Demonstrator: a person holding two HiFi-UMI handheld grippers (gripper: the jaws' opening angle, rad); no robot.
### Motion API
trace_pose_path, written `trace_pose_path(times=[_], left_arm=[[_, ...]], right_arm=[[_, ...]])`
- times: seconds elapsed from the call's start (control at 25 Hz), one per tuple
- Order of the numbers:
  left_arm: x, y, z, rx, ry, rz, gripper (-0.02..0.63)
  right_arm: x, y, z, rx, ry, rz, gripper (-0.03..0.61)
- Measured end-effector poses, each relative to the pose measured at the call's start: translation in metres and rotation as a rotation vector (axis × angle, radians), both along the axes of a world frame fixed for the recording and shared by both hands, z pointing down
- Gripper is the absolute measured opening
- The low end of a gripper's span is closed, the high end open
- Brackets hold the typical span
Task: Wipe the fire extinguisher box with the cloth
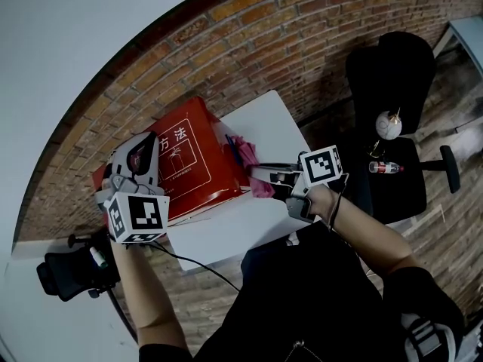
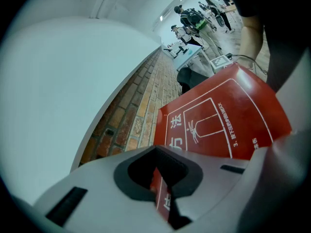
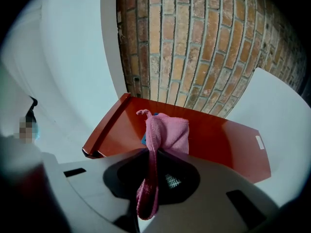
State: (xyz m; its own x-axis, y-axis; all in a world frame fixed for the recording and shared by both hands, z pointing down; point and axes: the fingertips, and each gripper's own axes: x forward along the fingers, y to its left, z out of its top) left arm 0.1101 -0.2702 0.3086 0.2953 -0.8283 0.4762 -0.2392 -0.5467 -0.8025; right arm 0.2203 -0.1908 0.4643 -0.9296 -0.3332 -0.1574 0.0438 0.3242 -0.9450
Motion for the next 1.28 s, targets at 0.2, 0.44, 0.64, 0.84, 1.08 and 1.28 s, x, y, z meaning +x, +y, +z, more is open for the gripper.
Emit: trace_pose_path(times=[0.2, 0.44, 0.64, 0.84, 1.08, 1.28], left_arm=[[0.000, 0.000, -0.001, -0.001, 0.000, -0.001, 0.025], [0.000, 0.000, 0.000, -0.001, 0.000, -0.001, 0.025], [0.001, 0.000, -0.001, -0.002, 0.001, -0.001, 0.025], [0.000, 0.001, -0.001, 0.000, 0.001, -0.002, 0.025], [0.000, 0.001, -0.001, 0.000, 0.001, -0.001, 0.025], [0.001, 0.001, -0.001, 0.000, 0.002, -0.001, 0.025]], right_arm=[[0.001, 0.001, -0.015, 0.011, -0.014, 0.001, 0.061], [0.001, 0.002, -0.039, 0.031, -0.054, 0.002, 0.061], [0.003, 0.004, -0.062, 0.057, -0.084, 0.004, 0.061], [0.004, 0.006, -0.079, 0.058, -0.130, -0.001, 0.061], [0.005, 0.009, -0.099, 0.051, -0.193, -0.015, 0.061], [0.006, 0.009, -0.103, 0.015, -0.231, -0.011, 0.061]])
